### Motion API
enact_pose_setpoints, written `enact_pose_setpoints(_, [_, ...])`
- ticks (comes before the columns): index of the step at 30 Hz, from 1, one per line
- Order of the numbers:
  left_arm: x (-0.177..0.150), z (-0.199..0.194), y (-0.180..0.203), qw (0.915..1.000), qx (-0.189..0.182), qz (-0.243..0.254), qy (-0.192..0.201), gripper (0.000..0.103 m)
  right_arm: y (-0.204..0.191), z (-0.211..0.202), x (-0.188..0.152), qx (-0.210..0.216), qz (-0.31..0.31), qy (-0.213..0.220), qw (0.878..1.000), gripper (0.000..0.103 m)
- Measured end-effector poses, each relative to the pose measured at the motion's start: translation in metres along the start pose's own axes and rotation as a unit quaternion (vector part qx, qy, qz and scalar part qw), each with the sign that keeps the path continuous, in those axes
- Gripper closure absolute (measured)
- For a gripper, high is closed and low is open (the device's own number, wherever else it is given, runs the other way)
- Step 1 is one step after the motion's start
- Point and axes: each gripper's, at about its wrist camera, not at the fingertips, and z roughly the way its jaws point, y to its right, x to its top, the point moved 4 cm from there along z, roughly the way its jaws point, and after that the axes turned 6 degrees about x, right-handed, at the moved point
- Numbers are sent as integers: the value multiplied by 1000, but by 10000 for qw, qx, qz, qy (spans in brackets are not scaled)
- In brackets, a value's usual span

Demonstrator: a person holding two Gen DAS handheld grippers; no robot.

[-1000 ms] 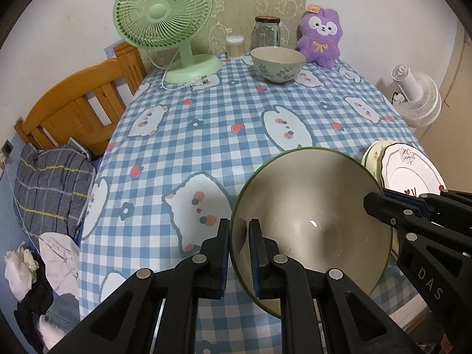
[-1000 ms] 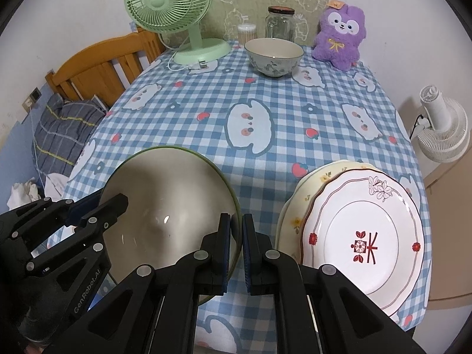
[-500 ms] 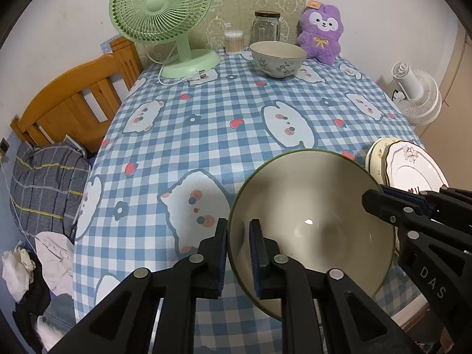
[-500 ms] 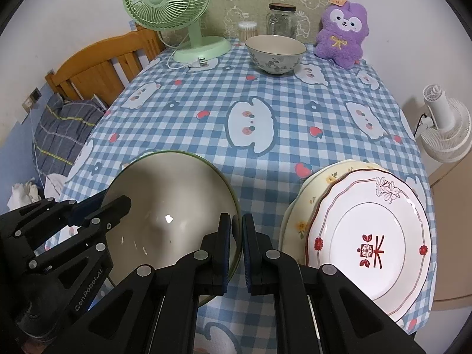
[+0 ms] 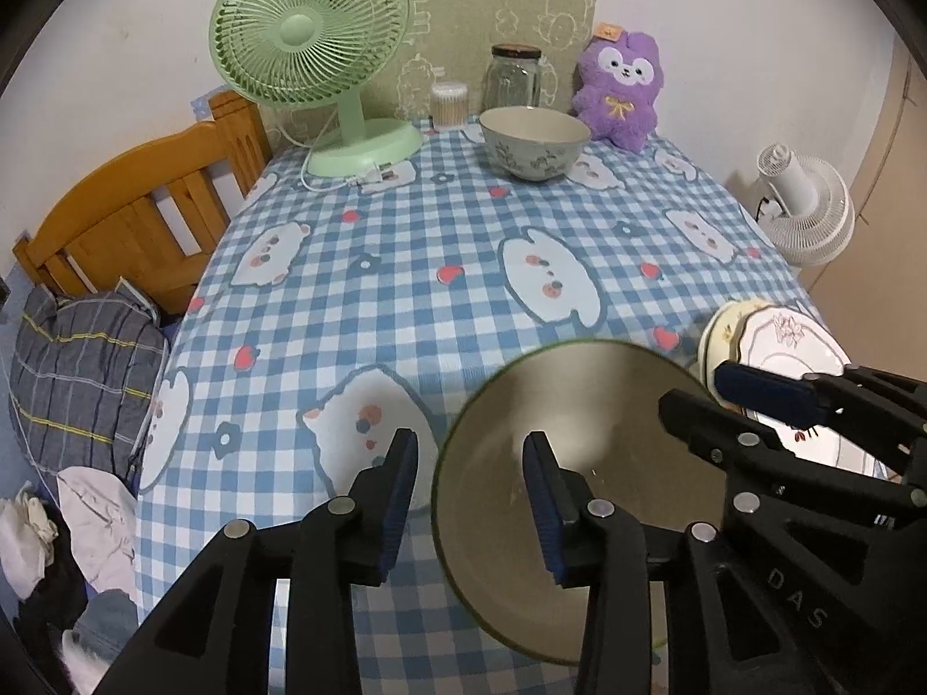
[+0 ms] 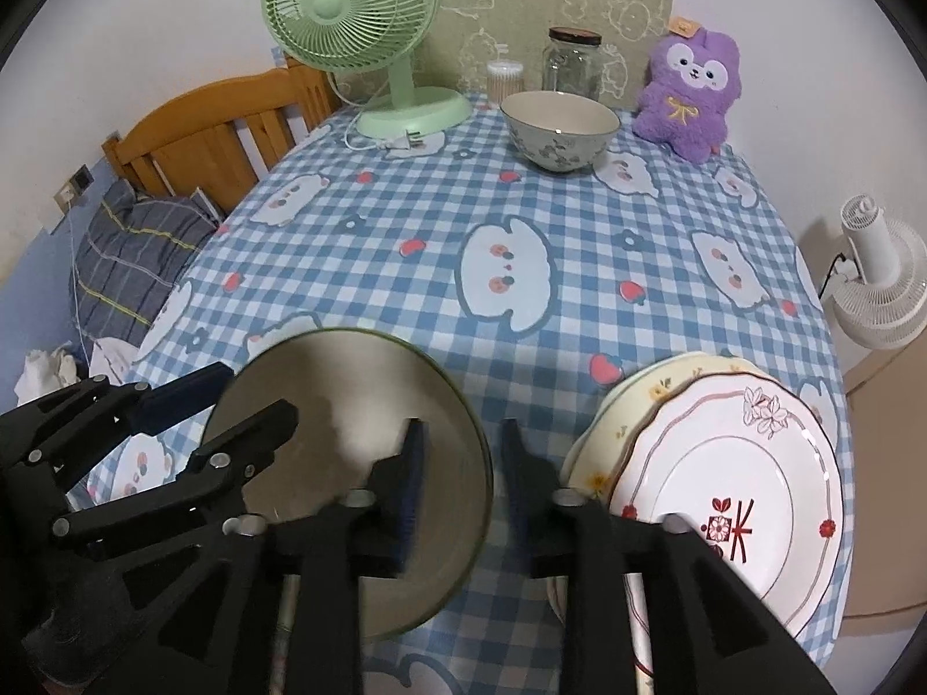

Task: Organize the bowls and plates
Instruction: 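Lower the cream bowl onto the tablecloth and open both grippers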

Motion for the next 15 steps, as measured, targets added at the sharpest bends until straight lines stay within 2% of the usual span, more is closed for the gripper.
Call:
enact_pose_setpoints(7, [9,5,-7,9998,-4,-159,-76,64,5,-8,11,-157,-65,271,9995,44])
enact_pose_setpoints(9, [13,4,-8,9998,21,-192,-74,61,7,-12,15,-217,-110,370,9990,38])
enact_pose_setpoints(12, [18,1,-8,9998,95,-174,4,50,10,-19,21,-274,-163,434,9985,36])
enact_pose_setpoints(15, [25,-5,-8,9996,214,-141,155,45,13,-25,27,-256,-166,495,9983,34])
